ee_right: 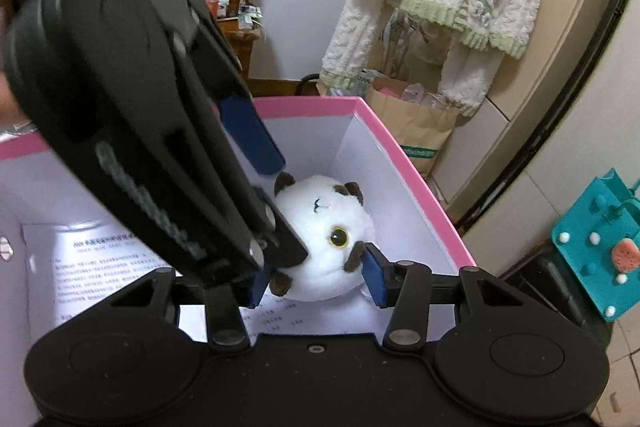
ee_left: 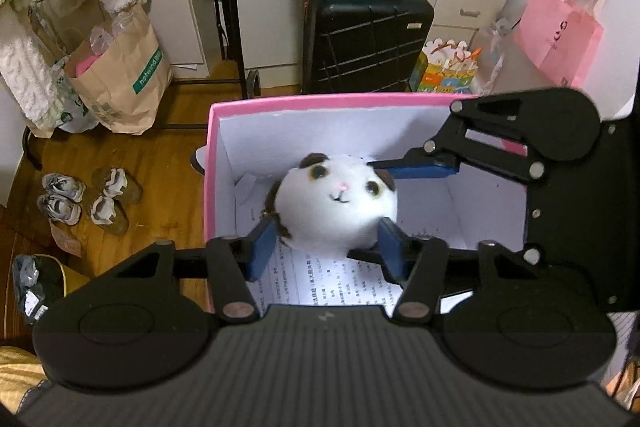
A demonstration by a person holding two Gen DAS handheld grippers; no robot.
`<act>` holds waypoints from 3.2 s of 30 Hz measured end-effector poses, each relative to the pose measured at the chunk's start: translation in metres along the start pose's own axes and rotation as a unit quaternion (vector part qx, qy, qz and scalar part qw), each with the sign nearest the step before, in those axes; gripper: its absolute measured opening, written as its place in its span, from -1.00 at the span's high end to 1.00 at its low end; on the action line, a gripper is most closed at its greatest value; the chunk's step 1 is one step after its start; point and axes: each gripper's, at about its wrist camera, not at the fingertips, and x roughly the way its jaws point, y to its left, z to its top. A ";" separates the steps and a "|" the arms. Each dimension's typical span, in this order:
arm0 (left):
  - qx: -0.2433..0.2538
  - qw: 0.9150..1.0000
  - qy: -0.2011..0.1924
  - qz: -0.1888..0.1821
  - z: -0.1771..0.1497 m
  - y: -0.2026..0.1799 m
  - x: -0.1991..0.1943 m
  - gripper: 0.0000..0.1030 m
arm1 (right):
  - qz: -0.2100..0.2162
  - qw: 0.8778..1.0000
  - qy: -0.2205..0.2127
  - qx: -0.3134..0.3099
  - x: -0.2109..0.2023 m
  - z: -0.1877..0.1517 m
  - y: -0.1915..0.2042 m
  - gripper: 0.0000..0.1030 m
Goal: Organize soft objects
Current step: 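Lower the plush into the box and open both grippers, then withdraw both grippers from the box back toward the table items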
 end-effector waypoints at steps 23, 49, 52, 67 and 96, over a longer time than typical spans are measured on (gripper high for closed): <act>-0.012 0.998 -0.021 0.059 -0.020 -0.012 -0.005 0.31 | -0.002 1.000 0.009 0.022 0.000 -0.003 0.004 0.47; 0.010 0.997 -0.079 -0.022 -0.077 -0.063 -0.141 0.09 | 0.001 0.974 -0.049 0.220 -0.191 -0.062 0.009 0.09; 0.026 0.995 -0.086 -0.031 -0.085 -0.078 -0.155 0.04 | -0.014 0.974 -0.061 0.218 -0.217 -0.076 0.018 0.08; 0.090 0.983 -0.145 -0.072 -0.117 -0.168 -0.180 -0.23 | -0.082 0.964 -0.070 0.242 -0.293 -0.154 0.052 -0.15; 0.098 0.981 -0.166 -0.037 -0.102 -0.284 -0.056 -0.20 | -0.126 0.938 -0.091 0.309 -0.231 -0.286 0.021 -0.51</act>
